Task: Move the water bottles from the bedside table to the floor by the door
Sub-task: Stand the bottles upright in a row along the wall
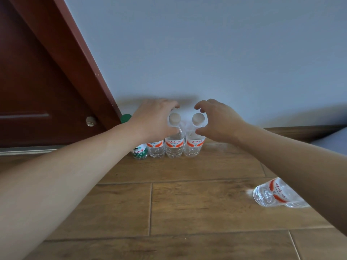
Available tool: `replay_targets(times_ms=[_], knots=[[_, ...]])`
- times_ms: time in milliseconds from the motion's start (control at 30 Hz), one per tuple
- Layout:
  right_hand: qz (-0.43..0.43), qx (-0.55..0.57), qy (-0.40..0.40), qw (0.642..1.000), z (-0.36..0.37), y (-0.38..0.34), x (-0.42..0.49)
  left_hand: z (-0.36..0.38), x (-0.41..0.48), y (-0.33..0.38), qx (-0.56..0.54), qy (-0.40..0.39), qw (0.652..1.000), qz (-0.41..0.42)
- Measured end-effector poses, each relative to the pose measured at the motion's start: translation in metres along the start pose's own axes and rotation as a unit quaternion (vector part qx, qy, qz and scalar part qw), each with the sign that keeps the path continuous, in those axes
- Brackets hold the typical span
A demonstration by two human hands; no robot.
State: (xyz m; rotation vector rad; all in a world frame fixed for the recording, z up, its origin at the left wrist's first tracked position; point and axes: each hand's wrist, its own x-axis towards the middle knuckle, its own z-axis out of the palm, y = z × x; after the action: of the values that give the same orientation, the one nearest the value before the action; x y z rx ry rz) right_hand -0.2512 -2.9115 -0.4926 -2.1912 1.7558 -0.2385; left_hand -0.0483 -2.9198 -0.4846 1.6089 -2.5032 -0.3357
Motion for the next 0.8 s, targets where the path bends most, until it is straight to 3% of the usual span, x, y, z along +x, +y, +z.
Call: replay_targets(times_ms=[467,800], knots=[[-0.004,-0.027,0.004,1.000,-0.045,0.008,-0.050,-0.024,-0.015,0.047,-0.015,-0.007,0.999,0.047],[0.053,-0.064,-0.029,0.996,-0.081,0.065,-0.130,0.001,-0.012,0.133,-0.039,-0.057,0.989,0.133]])
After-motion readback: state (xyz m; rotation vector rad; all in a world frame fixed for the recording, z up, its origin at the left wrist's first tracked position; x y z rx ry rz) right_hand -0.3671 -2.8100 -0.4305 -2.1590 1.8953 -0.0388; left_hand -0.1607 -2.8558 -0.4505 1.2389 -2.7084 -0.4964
